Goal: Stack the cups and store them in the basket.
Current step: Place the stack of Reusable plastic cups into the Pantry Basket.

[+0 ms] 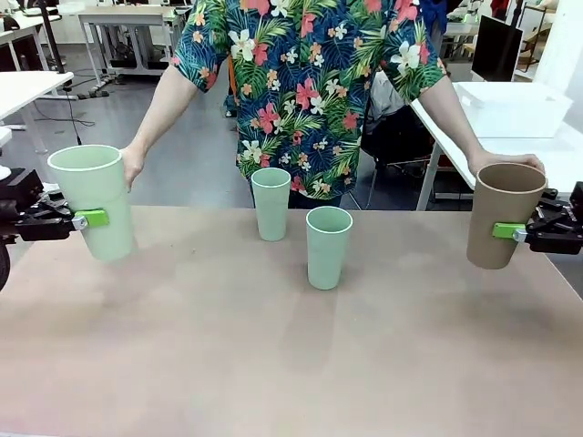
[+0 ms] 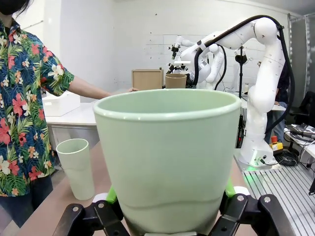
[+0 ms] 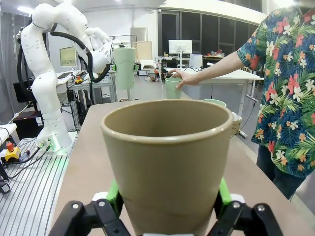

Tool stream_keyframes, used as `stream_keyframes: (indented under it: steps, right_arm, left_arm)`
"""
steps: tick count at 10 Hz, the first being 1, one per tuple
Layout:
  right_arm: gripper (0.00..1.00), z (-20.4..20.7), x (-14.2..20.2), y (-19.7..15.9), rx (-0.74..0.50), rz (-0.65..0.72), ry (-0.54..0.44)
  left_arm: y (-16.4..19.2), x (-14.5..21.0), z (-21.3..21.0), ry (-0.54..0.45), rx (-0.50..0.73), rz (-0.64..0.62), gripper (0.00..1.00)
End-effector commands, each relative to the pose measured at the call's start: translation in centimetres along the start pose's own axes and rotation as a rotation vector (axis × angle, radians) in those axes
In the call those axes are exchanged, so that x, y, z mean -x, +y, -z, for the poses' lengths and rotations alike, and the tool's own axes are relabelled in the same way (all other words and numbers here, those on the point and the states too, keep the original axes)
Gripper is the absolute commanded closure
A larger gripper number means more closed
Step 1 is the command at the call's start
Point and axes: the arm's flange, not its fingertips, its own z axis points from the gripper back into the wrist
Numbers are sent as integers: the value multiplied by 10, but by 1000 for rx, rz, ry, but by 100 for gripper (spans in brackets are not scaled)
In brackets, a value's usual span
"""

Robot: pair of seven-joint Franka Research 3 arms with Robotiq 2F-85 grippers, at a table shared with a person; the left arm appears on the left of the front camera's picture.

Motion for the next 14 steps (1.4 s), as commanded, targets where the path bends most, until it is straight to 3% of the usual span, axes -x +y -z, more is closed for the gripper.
stream_keyframes:
  steps: [1,14]
  right_arm:
    - [13,0,-3,1,-3,-14,-8]
    - [13,0,-3,1,-3,-14,-8]
  left_arm:
    - [-3,-2,-3,-8,16,15,14]
    - [-3,-2,-3,-8,16,15,14]
